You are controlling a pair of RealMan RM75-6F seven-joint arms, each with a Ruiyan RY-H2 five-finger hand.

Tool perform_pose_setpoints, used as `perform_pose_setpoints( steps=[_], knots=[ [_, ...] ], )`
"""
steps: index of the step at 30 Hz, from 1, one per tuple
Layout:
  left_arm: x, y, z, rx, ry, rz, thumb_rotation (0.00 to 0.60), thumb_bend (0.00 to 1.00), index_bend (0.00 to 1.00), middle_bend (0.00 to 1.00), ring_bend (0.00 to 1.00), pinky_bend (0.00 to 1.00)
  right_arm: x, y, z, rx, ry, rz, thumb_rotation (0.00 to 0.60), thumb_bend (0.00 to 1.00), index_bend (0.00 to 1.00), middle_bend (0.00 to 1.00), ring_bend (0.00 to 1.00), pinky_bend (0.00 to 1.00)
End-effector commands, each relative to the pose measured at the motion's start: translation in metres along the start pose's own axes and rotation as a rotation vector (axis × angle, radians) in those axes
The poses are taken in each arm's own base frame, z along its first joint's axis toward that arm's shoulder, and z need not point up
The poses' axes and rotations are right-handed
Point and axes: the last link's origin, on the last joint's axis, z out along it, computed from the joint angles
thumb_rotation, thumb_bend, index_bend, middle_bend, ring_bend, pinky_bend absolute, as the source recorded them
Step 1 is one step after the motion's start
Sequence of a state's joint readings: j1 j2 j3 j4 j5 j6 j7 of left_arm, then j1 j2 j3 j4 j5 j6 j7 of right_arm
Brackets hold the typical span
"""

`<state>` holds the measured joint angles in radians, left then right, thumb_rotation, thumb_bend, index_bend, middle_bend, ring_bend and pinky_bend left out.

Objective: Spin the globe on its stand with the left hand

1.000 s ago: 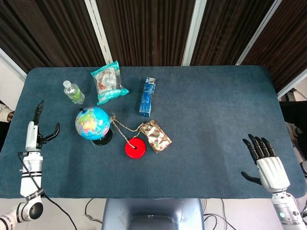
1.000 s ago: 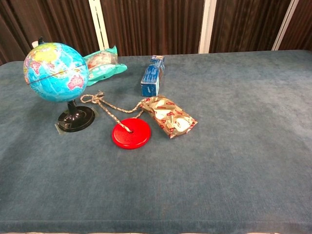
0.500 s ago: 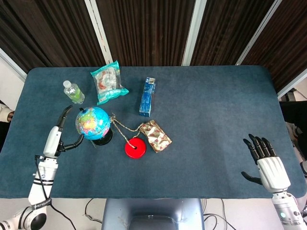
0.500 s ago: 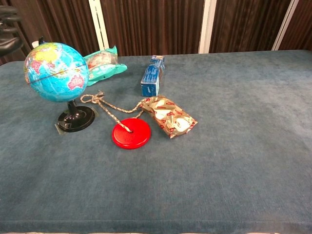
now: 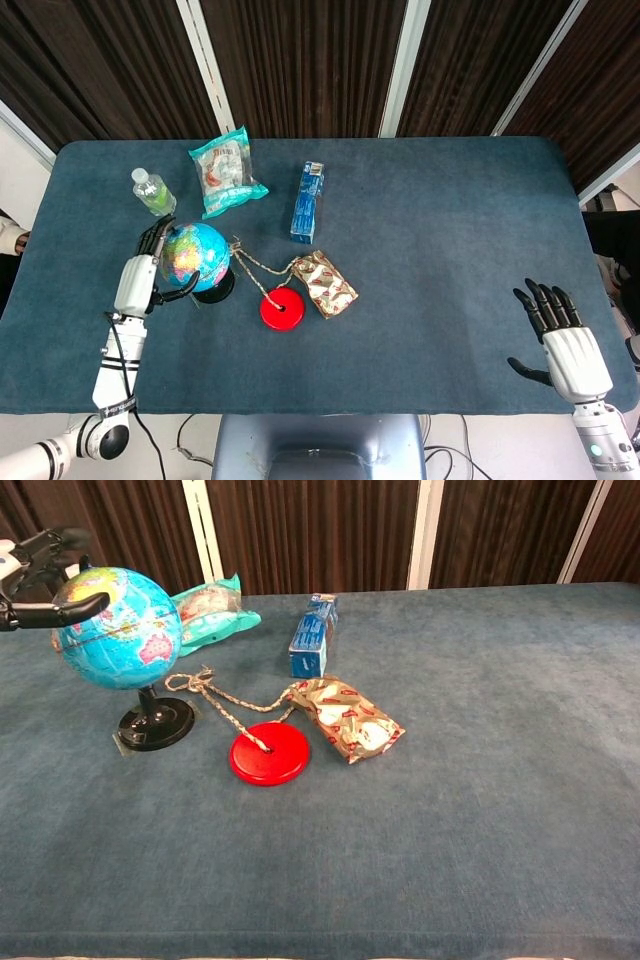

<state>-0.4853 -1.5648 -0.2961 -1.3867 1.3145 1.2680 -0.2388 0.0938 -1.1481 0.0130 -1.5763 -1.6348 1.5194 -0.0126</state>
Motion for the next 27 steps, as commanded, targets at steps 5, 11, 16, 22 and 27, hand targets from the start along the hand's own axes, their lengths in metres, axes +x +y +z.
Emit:
perform_pose_setpoints(
  steps=[5,11,16,22,27],
  knots=[
    [0.003,-0.005,0.004,0.016,0.02,0.014,0.426,0.27,0.0,0.0,0.0,0.02,0.0,0.0,0.0,0.0,-0.001,0.0,0.6,0.06,0.0,0.0,0.0,0.0],
    [0.004,-0.01,0.002,0.033,0.014,0.015,0.433,0.27,0.0,0.0,0.0,0.02,0.0,-0.001,0.0,0.0,-0.002,-0.001,0.6,0.06,0.0,0.0,0.0,0.0],
    [0.006,-0.014,0.002,0.042,0.019,0.015,0.445,0.26,0.0,0.0,0.0,0.02,-0.001,-0.001,0.0,0.0,-0.004,-0.003,0.6,0.06,0.0,0.0,0.0,0.0],
    [0.009,-0.018,0.002,0.053,0.032,0.026,0.458,0.26,0.0,0.0,0.0,0.02,0.0,0.0,0.0,-0.003,0.002,-0.001,0.6,0.06,0.0,0.0,0.0,0.0],
    [0.014,-0.026,0.002,0.078,0.043,0.031,0.467,0.26,0.0,0.0,0.0,0.02,0.0,0.0,-0.001,-0.003,0.001,-0.002,0.6,0.06,0.0,0.0,0.0,0.0]
  ],
)
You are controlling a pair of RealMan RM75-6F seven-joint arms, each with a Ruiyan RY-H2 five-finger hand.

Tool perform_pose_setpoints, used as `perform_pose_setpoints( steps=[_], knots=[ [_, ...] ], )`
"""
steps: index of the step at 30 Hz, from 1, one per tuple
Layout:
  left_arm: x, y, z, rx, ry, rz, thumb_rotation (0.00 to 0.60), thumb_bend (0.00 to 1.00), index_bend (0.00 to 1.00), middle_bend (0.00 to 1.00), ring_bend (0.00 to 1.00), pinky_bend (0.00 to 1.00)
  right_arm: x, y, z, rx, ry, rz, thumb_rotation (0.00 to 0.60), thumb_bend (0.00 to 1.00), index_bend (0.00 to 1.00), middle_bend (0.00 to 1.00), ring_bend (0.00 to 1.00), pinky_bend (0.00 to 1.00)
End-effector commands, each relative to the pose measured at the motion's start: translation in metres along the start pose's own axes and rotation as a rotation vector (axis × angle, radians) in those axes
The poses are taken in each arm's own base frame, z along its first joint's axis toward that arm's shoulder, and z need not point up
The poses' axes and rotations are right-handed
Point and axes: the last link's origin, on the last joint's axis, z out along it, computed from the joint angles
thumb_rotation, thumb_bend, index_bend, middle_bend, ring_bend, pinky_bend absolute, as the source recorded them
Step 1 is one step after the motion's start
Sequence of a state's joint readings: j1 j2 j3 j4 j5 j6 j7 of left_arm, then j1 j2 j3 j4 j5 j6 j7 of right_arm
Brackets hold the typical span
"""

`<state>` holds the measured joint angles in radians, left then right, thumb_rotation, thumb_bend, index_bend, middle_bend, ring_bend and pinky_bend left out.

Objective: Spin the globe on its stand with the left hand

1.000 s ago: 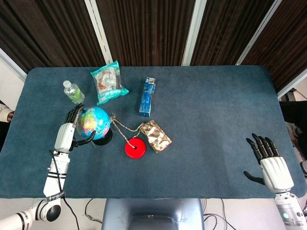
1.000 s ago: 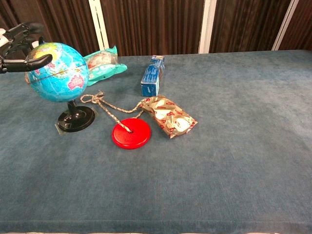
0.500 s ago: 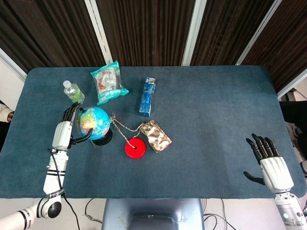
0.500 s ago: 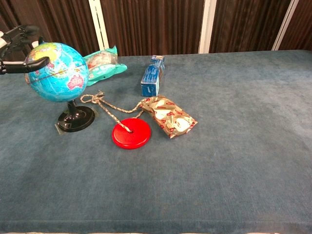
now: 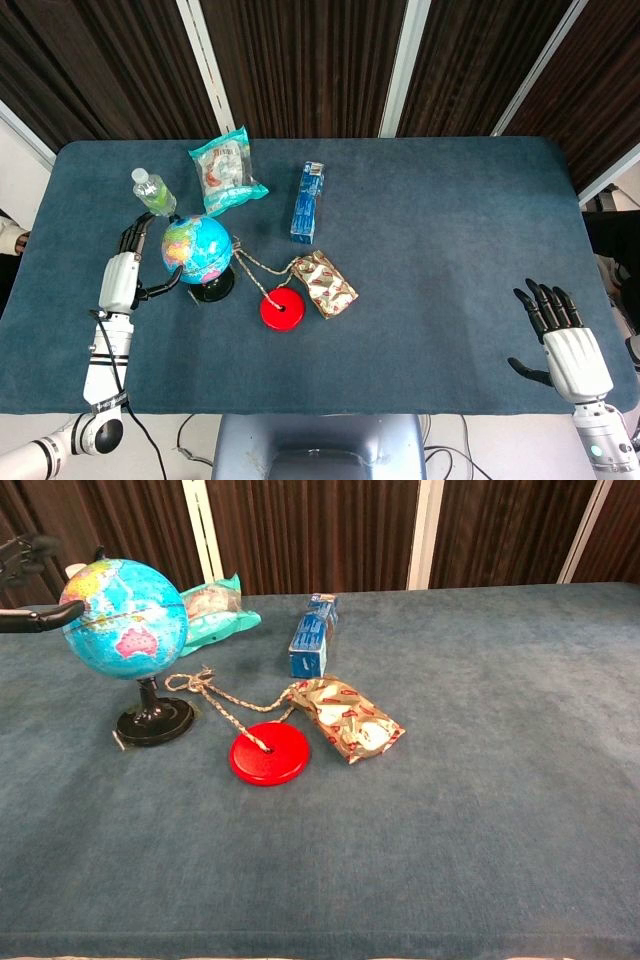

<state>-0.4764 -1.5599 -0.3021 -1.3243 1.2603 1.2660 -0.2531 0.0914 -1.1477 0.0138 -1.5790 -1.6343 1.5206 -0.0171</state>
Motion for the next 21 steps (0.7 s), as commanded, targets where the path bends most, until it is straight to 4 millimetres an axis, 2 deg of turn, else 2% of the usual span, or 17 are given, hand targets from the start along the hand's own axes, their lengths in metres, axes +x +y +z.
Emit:
perform_pose_setpoints(
  steps=[1,21],
  knots=[
    [0.003,-0.004,0.001,0.012,0.005,0.002,0.467,0.26,0.0,0.0,0.0,0.02,0.0,0.0,0.0,-0.002,0.001,0.0,0.6,0.06,0.0,0.0,0.0,0.0],
    [0.007,-0.024,0.009,0.085,0.015,0.011,0.49,0.27,0.0,0.0,0.0,0.02,-0.001,0.0,0.001,-0.007,0.001,-0.004,0.6,0.06,0.0,0.0,0.0,0.0]
  ],
)
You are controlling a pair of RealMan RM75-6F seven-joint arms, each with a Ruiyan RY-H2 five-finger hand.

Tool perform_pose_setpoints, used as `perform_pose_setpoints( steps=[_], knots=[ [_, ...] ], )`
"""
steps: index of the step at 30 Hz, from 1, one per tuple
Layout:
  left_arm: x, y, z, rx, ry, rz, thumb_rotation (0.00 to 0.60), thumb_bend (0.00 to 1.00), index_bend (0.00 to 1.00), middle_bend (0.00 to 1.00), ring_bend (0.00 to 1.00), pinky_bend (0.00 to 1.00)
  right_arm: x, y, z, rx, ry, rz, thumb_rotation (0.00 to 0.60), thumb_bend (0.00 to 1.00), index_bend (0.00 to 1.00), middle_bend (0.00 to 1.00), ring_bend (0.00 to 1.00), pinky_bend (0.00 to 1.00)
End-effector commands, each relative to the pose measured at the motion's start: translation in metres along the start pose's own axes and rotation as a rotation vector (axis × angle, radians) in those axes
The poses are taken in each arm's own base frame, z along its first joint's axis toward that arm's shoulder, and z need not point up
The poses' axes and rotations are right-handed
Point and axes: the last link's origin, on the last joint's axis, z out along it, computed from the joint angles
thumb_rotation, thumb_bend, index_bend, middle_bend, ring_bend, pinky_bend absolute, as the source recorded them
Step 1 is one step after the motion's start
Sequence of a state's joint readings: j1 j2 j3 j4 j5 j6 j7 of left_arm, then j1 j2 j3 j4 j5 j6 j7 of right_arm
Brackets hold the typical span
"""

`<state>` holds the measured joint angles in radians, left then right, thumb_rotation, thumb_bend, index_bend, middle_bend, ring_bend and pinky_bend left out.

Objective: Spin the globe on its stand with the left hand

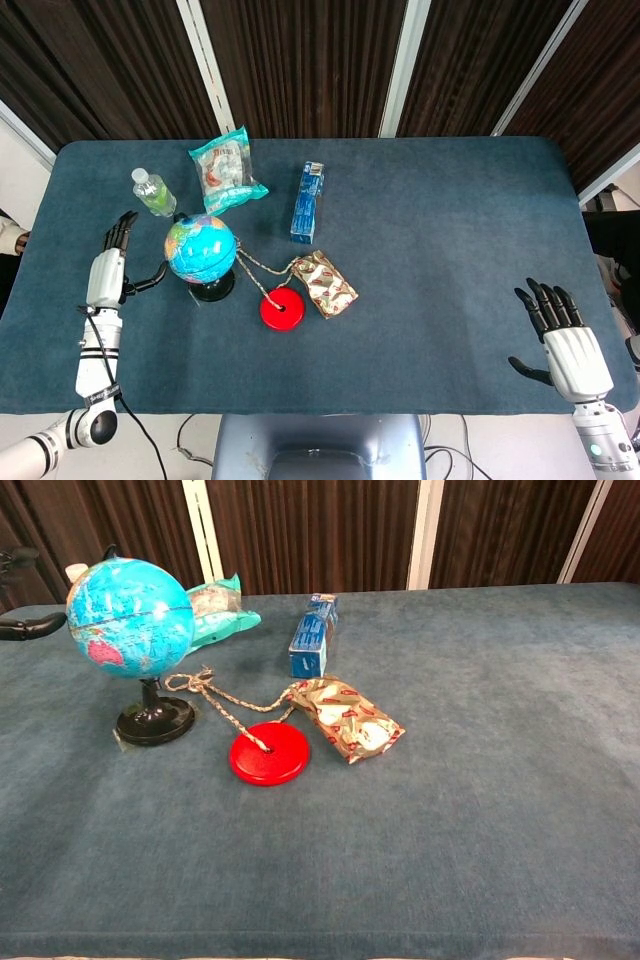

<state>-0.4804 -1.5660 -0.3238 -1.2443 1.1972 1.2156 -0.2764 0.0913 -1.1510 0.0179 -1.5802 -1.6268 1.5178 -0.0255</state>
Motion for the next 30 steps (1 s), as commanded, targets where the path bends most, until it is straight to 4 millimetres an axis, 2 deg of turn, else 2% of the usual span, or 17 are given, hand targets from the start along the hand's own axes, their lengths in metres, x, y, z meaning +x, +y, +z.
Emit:
perform_pose_setpoints(
  steps=[1,7,12,15,20,25,30],
  knots=[
    [0.0,-0.001,0.001,0.005,-0.002,-0.001,0.49,0.27,0.0,0.0,0.0,0.02,0.0,0.0,0.0,0.0,0.0,-0.001,0.6,0.06,0.0,0.0,0.0,0.0],
    [0.003,-0.006,0.006,0.014,0.001,0.019,0.488,0.27,0.0,0.0,0.0,0.02,0.0,0.0,0.0,-0.001,0.001,-0.001,0.6,0.06,0.0,0.0,0.0,0.0],
    [0.02,-0.017,0.003,0.025,0.02,0.076,0.516,0.31,0.0,0.0,0.0,0.02,0.001,0.001,-0.001,-0.003,0.003,0.0,0.6,0.07,0.0,0.0,0.0,0.0],
    [0.036,-0.023,-0.009,0.027,0.013,0.116,0.522,0.32,0.0,0.0,0.0,0.02,0.001,0.0,-0.001,-0.003,-0.001,-0.001,0.6,0.07,0.0,0.0,0.0,0.0],
    [0.068,-0.03,-0.054,0.008,-0.035,0.241,0.526,0.33,0.0,0.0,0.0,0.02,0.001,0.001,-0.002,-0.014,-0.005,-0.002,0.6,0.07,0.0,0.0,0.0,0.0],
    [0.098,-0.022,-0.108,0.007,-0.082,0.322,0.568,0.33,0.0,0.0,0.0,0.02,-0.001,-0.003,-0.003,-0.007,-0.017,-0.008,0.6,0.06,0.0,0.0,0.0,0.0],
    [0.111,-0.013,-0.159,-0.001,-0.082,0.405,0.599,0.33,0.0,0.0,0.0,0.03,-0.003,-0.005,-0.003,-0.002,-0.023,-0.013,0.6,0.06,0.0,0.0,0.0,0.0]
  ],
)
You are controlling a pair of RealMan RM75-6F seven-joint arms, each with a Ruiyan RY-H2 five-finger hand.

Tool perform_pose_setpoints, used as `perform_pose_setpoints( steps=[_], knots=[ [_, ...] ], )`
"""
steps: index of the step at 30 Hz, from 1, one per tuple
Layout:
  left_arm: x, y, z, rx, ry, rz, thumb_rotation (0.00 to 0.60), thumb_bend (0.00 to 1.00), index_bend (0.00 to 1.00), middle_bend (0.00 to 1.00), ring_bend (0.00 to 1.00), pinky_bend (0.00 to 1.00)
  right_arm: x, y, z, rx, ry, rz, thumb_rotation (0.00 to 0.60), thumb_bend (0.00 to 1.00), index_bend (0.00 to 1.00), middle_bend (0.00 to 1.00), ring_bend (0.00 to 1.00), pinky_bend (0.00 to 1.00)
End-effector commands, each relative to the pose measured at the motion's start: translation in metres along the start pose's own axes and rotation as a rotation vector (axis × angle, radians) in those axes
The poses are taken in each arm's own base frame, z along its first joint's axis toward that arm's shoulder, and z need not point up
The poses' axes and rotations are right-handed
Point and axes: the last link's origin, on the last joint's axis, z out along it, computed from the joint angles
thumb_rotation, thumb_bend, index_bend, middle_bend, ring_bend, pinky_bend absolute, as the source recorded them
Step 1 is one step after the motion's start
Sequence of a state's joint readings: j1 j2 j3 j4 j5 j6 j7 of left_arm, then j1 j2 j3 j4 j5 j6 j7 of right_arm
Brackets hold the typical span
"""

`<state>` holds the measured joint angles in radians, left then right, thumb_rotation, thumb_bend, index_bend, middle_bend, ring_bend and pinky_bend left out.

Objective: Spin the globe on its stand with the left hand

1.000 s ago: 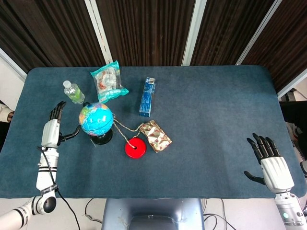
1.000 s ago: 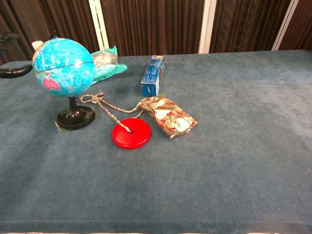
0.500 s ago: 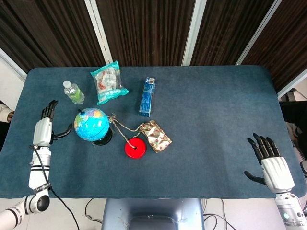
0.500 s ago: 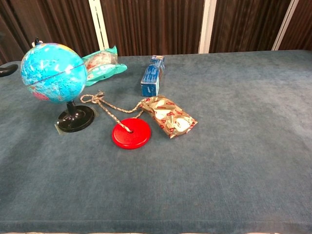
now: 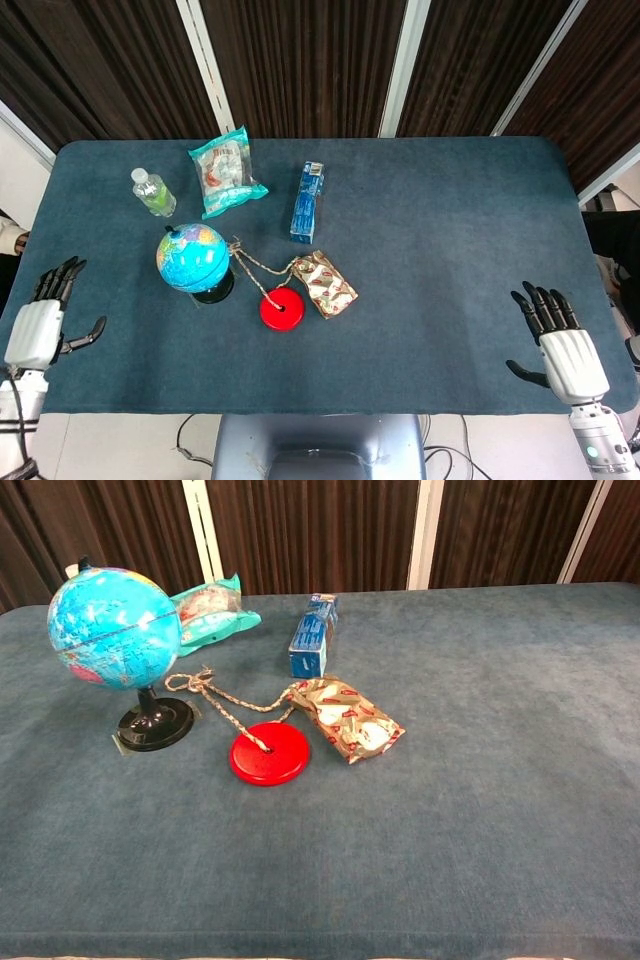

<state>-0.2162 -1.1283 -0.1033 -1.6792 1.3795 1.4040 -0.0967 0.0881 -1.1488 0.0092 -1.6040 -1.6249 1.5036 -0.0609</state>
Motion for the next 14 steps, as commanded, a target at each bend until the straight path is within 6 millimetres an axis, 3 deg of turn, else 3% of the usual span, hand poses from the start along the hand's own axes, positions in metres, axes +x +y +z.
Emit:
perform_pose_setpoints(
  steps=[1,4,14],
  knots=[
    [0.009,0.0,-0.055,0.004,-0.007,0.104,0.599,0.33,0.0,0.0,0.0,0.03,0.0,-0.001,0.0,0.001,0.001,-0.001,0.6,0.06,0.0,0.0,0.0,0.0],
    [0.006,-0.005,-0.07,0.012,-0.023,0.132,0.6,0.33,0.0,0.0,0.0,0.02,0.001,-0.001,-0.001,0.005,0.005,-0.002,0.6,0.06,0.0,0.0,0.0,0.0],
    [0.005,-0.003,-0.07,-0.035,0.003,0.161,0.6,0.34,0.0,0.0,0.0,0.02,0.001,-0.001,-0.004,0.015,0.008,0.002,0.6,0.07,0.0,0.0,0.0,0.0]
  ],
)
